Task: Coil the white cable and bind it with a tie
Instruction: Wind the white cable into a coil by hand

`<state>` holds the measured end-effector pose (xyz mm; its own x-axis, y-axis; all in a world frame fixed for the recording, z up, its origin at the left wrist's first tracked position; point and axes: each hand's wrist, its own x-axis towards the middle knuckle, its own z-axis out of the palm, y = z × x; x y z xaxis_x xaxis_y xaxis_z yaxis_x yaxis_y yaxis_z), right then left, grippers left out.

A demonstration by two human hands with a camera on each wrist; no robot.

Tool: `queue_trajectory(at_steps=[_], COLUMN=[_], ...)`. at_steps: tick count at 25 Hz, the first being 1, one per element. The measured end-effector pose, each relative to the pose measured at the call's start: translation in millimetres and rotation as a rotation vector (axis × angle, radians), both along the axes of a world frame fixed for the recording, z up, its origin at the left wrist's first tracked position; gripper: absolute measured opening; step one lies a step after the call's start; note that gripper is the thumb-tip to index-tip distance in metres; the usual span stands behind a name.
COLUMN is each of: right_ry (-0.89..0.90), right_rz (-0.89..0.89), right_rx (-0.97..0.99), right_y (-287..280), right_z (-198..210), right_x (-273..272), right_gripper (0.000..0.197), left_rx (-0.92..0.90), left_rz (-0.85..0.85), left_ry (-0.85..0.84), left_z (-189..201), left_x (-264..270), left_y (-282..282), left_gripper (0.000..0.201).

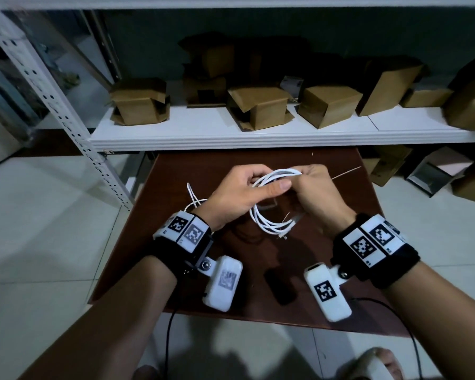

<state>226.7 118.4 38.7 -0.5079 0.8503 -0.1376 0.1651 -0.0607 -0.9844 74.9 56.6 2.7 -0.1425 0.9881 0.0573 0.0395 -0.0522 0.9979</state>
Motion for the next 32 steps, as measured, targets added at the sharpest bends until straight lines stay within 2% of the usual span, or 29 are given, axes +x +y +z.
queue_trajectory(at_steps=[1,4,6,8,12,15,17,21,23,29,32], right_ry=[0.003,0.036,0.063,0.079,0.112,0.205,0.254,0.263,0.275,0.354,0.386], right_rz=[-0.008,-0.065,-0.066,-0.07,-0.166,-0.214,-0.223,-0.19,-0.213,-0.319,-0.334], right_rx=[-0.002,-0.007,-0.02,-0.043,-0.094,-0.176,-0.238,-0.271,-0.274,-0.316,-0.359], right_y=[0.4,3.3,2.8,2.2,9.9,12.2,9.7,3.9,2.8,6.7,5.7], right_z=[2.6,9.1,10.7,7.9,3.7,1.5,-2.1,-7.7,-8.9,-7.5,-6.6], right_x=[1.1,2.8,1.9,-1.2,-4.9,-4.6,-6.9,-9.8,-10.0,-8.8,-10.7], right_gripper=[0.02,0.03,0.038,0.041,0.015,0.013,0.023,0.037,0.036,0.04,0.033], left_rx=[-0.018,-0.063,-0.044,0.013,0.025,-0.013,-0.017,-0.015,-0.008,-0.045,-0.025], left_rz=[0.011,0.046,0.058,0.046,-0.047,0.036,0.115,0.195,0.202,0.032,0.01], left_ry=[0.008,-0.014,-0.157,-0.328,-0.494,-0.427,-0.343,-0.296,-0.282,-0.507,-0.551], left_z=[-1.0,-2.2,1.8,6.5,13.3,11.8,9.1,6.8,6.9,11.1,13.2], left_x=[0.5,0.0,2.0,4.8,8.5,8.0,9.3,13.6,15.9,17.5,18.2], left_y=[-1.1,-4.7,-7.3,-8.7,-9.0,-4.3,-1.7,0.8,-0.5,-8.6,-12.0], left_gripper=[0.03,0.03,0.018,0.019,0.021,0.031,0.034,0.035,0.035,0.03,0.031])
